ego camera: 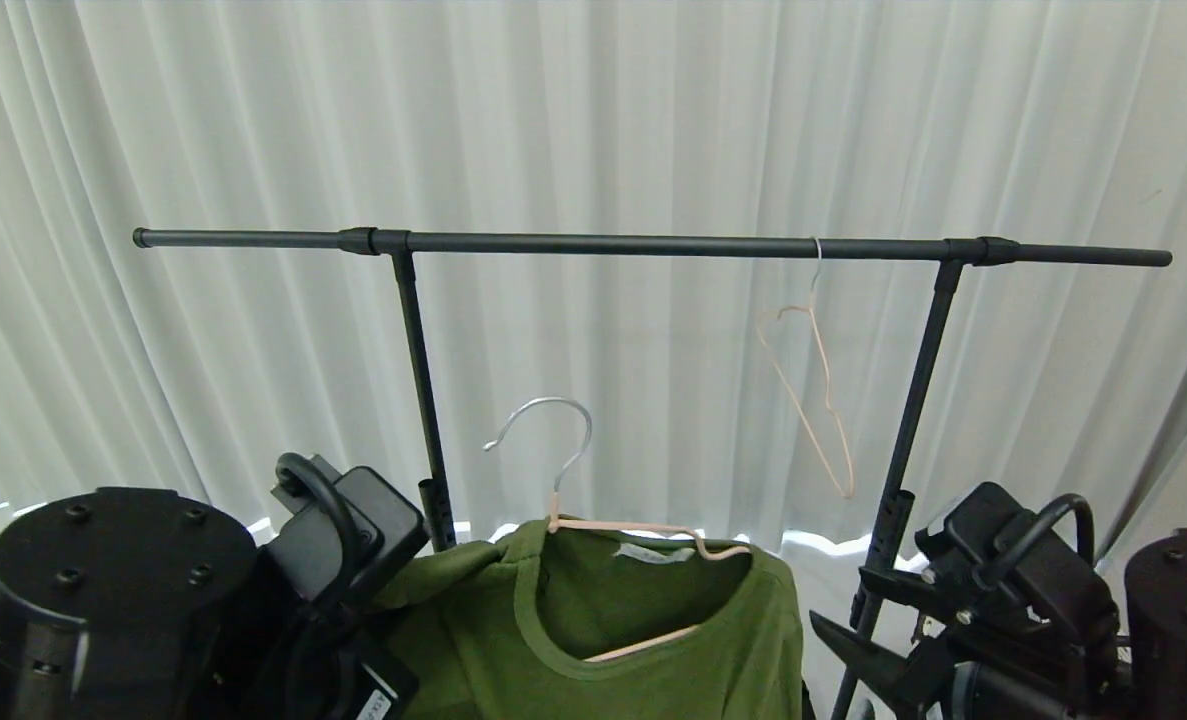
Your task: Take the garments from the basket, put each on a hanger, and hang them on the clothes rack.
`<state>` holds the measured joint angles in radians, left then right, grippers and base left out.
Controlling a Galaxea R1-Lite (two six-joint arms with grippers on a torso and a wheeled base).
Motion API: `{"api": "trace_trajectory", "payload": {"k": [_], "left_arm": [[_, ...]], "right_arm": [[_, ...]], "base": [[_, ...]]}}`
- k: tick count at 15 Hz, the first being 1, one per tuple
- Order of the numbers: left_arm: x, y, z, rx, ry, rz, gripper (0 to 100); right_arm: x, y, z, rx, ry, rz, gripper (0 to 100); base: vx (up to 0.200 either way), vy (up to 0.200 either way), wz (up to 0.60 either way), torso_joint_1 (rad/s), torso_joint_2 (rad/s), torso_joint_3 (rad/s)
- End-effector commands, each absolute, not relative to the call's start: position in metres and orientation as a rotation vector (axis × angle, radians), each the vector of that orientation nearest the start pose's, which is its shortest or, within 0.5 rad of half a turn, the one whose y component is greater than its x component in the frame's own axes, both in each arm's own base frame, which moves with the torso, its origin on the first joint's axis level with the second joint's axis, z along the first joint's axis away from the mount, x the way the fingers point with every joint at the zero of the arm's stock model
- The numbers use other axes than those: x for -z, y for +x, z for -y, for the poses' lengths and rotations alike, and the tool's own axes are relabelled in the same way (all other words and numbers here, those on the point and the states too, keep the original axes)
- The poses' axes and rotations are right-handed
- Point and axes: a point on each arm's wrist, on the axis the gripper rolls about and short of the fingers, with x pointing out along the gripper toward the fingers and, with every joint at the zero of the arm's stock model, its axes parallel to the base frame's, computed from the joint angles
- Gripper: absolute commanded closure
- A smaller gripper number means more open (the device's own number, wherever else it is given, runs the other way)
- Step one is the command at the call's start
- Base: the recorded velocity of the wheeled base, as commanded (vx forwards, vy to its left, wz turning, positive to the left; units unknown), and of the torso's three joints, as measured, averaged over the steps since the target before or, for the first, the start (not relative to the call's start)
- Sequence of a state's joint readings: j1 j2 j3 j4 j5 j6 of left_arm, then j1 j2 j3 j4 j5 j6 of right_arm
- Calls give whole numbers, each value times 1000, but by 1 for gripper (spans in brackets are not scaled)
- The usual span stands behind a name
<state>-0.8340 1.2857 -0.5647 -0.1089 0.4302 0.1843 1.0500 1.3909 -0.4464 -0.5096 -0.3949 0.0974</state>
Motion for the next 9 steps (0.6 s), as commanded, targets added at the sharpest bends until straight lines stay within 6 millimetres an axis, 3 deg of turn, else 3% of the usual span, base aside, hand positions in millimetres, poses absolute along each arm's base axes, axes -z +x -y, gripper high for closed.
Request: {"api": "trace_trajectory", "payload": {"k": [1,5,9], "left_arm": [[-174,127,127,456,520,-440,100],[-175,126,129,536,498,-433,100],[-177,121,129,617,495,-408,100]], "right_arm": [[-159,105,-170,-643,-202,-343,0],[-174,102,-159,-832,-281,-264,0],[-195,110,-166,-989,-321,-253,0]], "base": [[0,0,0,0,0,0],[0,0,0,0,0,0],[0,0,0,0,0,0]]}}
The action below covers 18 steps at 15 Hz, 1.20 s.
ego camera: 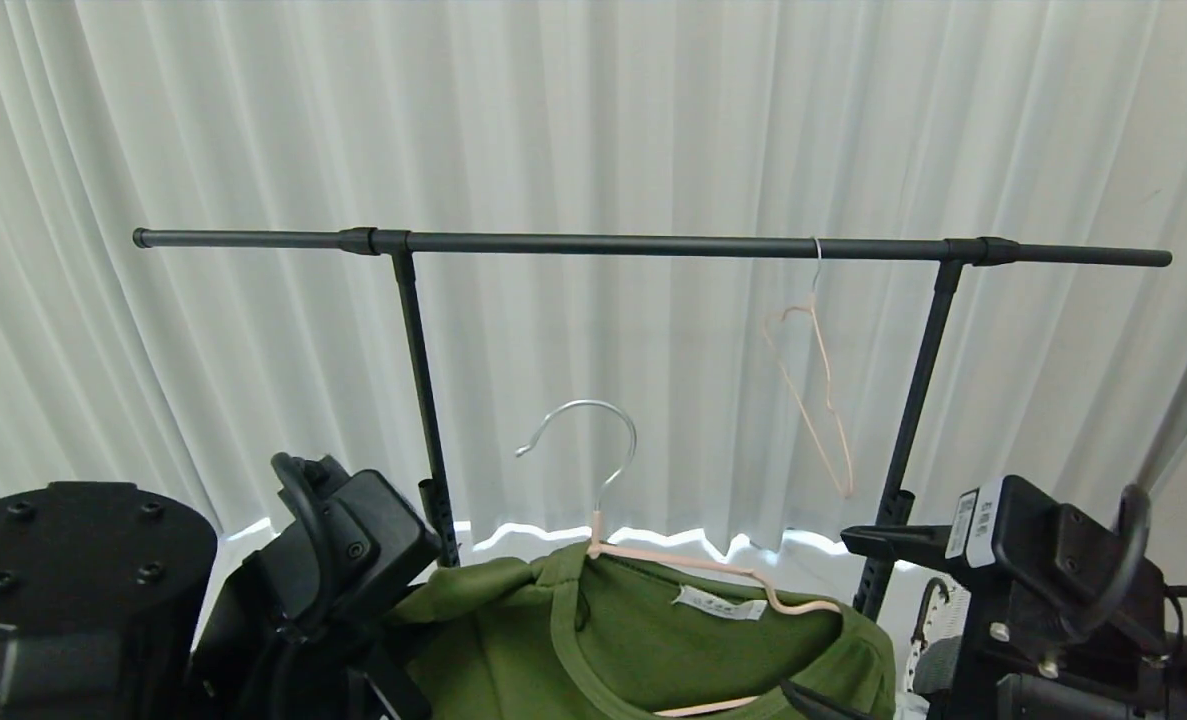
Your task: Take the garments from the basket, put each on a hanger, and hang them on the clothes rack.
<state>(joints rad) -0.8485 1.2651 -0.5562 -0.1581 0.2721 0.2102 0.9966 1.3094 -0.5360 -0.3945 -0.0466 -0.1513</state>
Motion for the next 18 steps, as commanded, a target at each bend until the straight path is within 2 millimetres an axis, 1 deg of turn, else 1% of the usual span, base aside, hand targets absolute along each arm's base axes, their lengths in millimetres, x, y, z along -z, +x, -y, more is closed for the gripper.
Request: {"api": "trace_trajectory", "payload": {"k": [1,3,5,9,12,16,17,18], "left_arm": [[-179,120,130,632,513,-387,100],[-179,120,131,663,534,-343,100],[-177,120,131,691,561,-304,100],[-176,115,136,737,574,-257,100],[-176,112,138,757,577,-253,100],[-176,112,138,757,577,-253,100],[-176,112,138,756,577,-252,100],[-176,112,138,756,577,-252,100]], "right_arm": [[-199,110,-169,-1038,-324,-277,0],[-204,112,-176,-1128,-329,-304,0],[-204,117,-189,-1186,-334,-339,0],[-190,125,-204,-1215,-362,-420,0],[-183,125,-207,-1225,-377,-459,0],[-183,122,-202,-1228,-388,-488,0],[-183,122,-202,-1230,-388,-490,100],[-183,122,-202,-1228,-389,-490,100]], "base": [[0,0,0,0,0,0],[0,0,0,0,0,0],[0,0,0,0,0,0],[0,0,0,0,0,0],[0,0,0,0,0,0],[0,0,0,0,0,0],[0,0,0,0,0,0],[0,0,0,0,0,0]]}}
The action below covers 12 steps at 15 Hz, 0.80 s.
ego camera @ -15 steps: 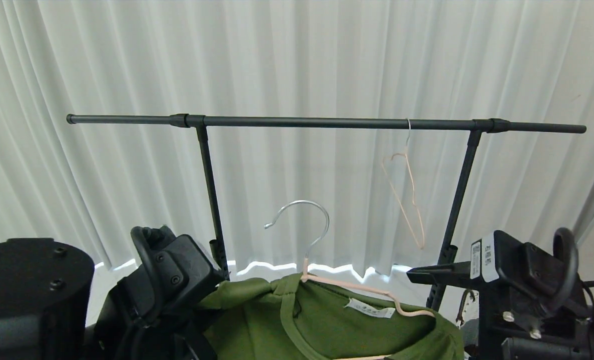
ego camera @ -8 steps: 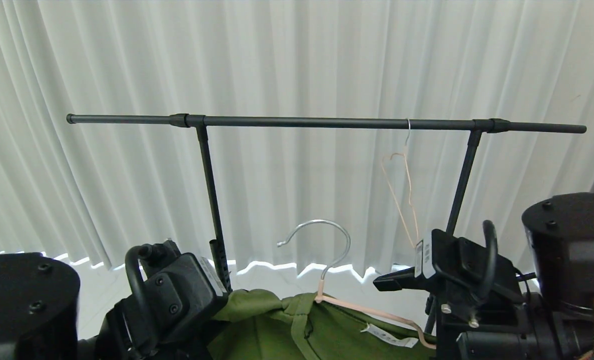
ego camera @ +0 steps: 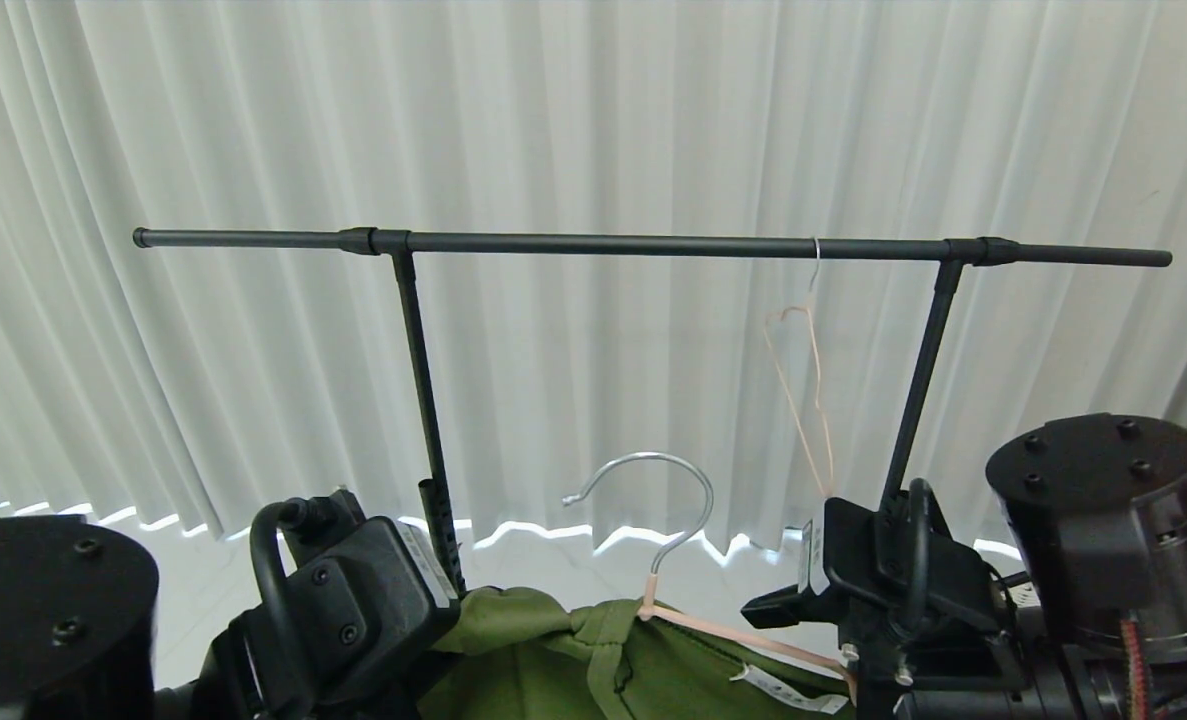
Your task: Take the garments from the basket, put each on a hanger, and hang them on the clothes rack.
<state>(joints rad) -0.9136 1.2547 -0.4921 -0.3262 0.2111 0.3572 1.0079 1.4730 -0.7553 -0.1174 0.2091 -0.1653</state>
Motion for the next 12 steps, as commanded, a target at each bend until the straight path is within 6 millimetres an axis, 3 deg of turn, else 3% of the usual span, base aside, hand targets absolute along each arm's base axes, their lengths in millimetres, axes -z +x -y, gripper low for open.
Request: {"api": "trace_trajectory", "payload": {"k": [1,8,9,12], "left_arm": [[-176,112,138,756,577,-252,100],[-176,112,138,759,575,-248,100],[-176,112,138,756,577,-252,0],[-174,111,135,752,577,-254,0]], "right_arm": [[-183,122,-202,-1228,-389,-490,100],[-182,122,-201,-1219,-389,-490,100],[-184,122,-201,-1217,-387,-484,100],[-190,120,-194,-1199,-380,-463,100]], "base": [[0,0,0,0,0,0],[0,0,0,0,0,0],[0,0,0,0,0,0],[0,0,0,0,0,0]]}}
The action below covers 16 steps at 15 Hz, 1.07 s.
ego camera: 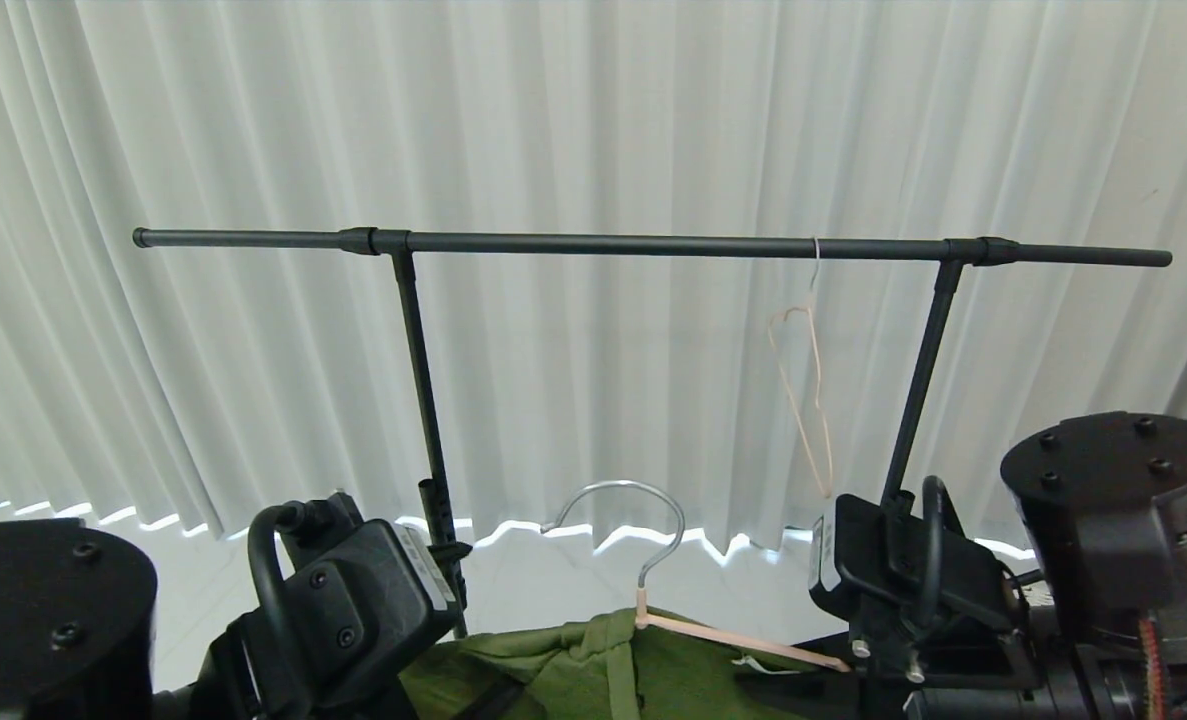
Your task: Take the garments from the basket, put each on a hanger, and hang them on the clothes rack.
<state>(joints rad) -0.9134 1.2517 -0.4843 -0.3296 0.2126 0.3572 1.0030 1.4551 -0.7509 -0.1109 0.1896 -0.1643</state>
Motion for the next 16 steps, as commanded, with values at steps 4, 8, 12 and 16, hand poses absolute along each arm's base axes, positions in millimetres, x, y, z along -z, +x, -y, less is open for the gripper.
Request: {"api": "trace_trajectory", "payload": {"k": [4,8,12,16], "left_arm": [[-173,104,126,749,568,-245,0],[-156,104,109,684,576,-310,0],[-133,113,83,537,582,-442,0],[-122,115,81,625,542,-504,0]], "right_arm": [[-198,119,-174,-1124,-381,-477,100],[-209,119,-152,-1065,-354,-455,100],[-216,109,-137,-1055,-349,-450,100],[-219,106,-136,-1074,-357,-426,100]], "base": [[0,0,0,0,0,0],[0,0,0,0,0,0],[0,0,0,0,0,0],[0,0,0,0,0,0]]}}
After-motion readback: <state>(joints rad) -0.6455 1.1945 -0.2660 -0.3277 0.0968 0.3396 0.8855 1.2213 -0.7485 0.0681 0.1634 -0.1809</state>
